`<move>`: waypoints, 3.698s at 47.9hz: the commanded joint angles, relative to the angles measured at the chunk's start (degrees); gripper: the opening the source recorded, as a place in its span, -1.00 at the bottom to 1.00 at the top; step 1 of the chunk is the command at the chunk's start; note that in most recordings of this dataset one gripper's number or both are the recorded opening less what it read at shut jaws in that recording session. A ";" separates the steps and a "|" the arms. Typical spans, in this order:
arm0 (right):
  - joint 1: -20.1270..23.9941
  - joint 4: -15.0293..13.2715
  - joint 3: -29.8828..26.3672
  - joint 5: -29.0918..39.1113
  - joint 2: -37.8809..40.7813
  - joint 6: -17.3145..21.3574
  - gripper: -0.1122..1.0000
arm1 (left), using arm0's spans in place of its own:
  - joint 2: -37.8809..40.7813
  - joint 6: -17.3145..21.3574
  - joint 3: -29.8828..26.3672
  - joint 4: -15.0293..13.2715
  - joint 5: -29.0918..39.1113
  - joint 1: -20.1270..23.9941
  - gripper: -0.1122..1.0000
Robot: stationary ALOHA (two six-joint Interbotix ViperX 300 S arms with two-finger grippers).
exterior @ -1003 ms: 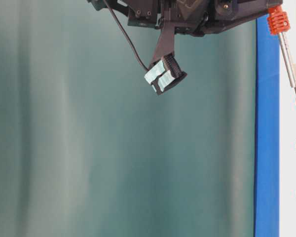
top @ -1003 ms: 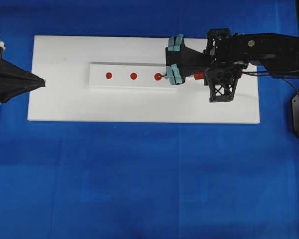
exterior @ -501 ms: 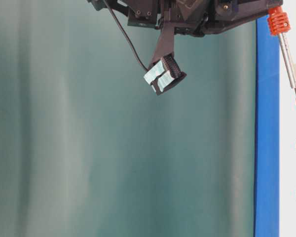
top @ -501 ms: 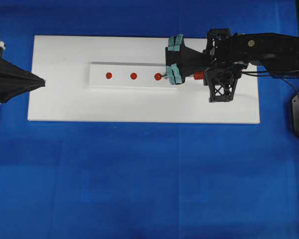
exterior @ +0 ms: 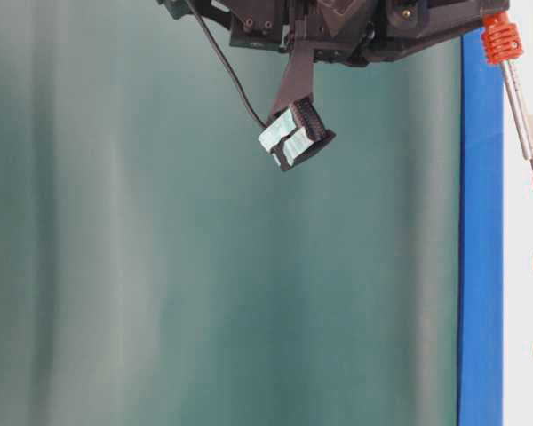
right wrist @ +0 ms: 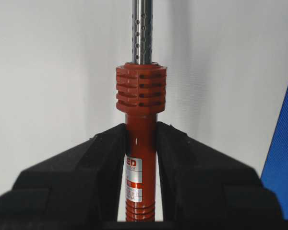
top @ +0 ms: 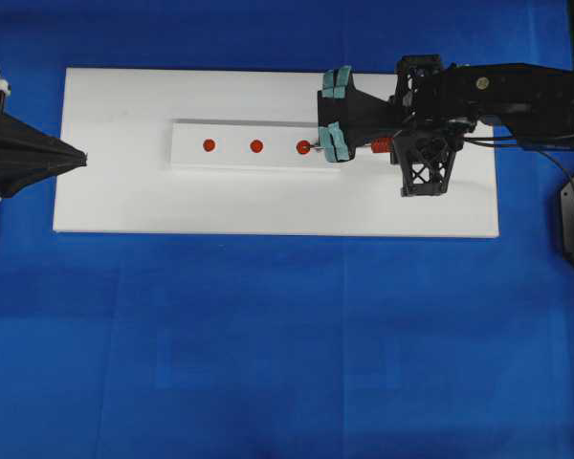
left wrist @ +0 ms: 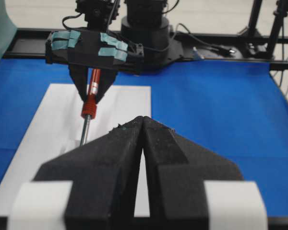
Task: Touch the tip of the soldering iron to the mark.
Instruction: 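Lift the iron off the strip and carry it down toward the table, then lower the iron to its original spot below the board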
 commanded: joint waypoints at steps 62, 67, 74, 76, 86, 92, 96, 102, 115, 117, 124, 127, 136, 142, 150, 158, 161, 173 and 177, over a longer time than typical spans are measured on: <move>1.76 -2.46 -10.90 15.03 -11.43 3.43 -0.68 | 0.18 -0.09 -0.79 0.00 -0.79 0.00 -0.80; 4.13 -2.46 -10.46 15.29 -11.69 6.59 -0.68 | 0.18 -0.09 -0.79 0.00 -0.79 0.00 -0.80; 9.58 -2.46 -9.23 15.29 -12.57 12.04 -0.68 | 0.18 -0.09 -0.79 0.00 -0.79 0.00 -0.80; 11.34 -2.46 -9.05 15.29 -12.66 13.89 -0.68 | 0.18 -0.09 -0.79 0.00 -0.79 0.00 -0.79; 21.27 -2.72 -8.61 15.12 -12.66 24.35 -0.68 | -0.26 -0.18 -0.79 0.00 -0.53 0.00 -0.79; 27.07 -2.90 -8.53 14.68 -12.48 30.76 -0.68 | -0.62 -0.79 -0.70 0.00 -0.35 0.00 -0.80; 30.59 -3.25 -8.61 14.59 -12.22 35.24 -0.68 | -0.70 -1.32 -0.79 0.00 -0.26 0.00 -0.79; 35.42 -4.04 -8.88 14.59 -11.69 41.04 -0.68 | -0.79 -1.41 -0.62 0.00 0.18 0.00 -0.79; 41.75 -4.31 -9.14 13.97 -9.67 47.99 -0.68 | -1.23 -1.41 -0.62 0.00 0.26 -0.09 -0.80; 42.10 -4.31 -9.14 13.62 -9.49 48.43 -0.68 | -1.41 -1.41 -0.53 0.00 0.26 0.00 -0.80; 42.36 -4.31 -9.14 12.48 -8.96 48.69 -0.68 | -1.76 -1.41 -0.35 0.00 0.44 -0.09 -0.80; 42.36 -4.57 -9.14 12.04 -8.79 48.69 -0.68 | -1.76 -1.49 -0.35 0.00 0.44 -0.09 -0.79; 42.10 -6.42 -10.55 8.96 -6.94 48.25 -0.68 | -1.76 -2.46 0.00 0.00 0.53 0.00 -0.79; 41.40 -7.47 -13.10 8.53 -4.48 47.55 -0.68 | -1.76 -2.55 0.00 0.00 0.53 0.00 -0.80; 39.46 -7.56 -17.58 8.35 -0.53 45.09 -0.68 | -1.76 -2.64 0.00 0.00 0.53 0.00 -0.80; 37.27 -7.56 -21.80 8.26 3.16 42.19 -0.68 | -1.85 -2.64 0.00 0.00 0.35 -0.62 -0.80; 36.47 -7.56 -23.03 8.26 4.39 41.22 -0.68 | -1.93 -2.64 0.00 0.00 0.35 -0.88 -0.80; 34.19 -7.56 -29.09 8.00 8.96 36.21 -0.68 | -1.93 -2.55 0.00 0.00 0.26 -1.85 -0.79; 33.49 -7.38 -30.23 8.00 9.84 34.89 -0.68 | -1.93 -2.55 0.00 0.00 0.35 -2.02 -0.80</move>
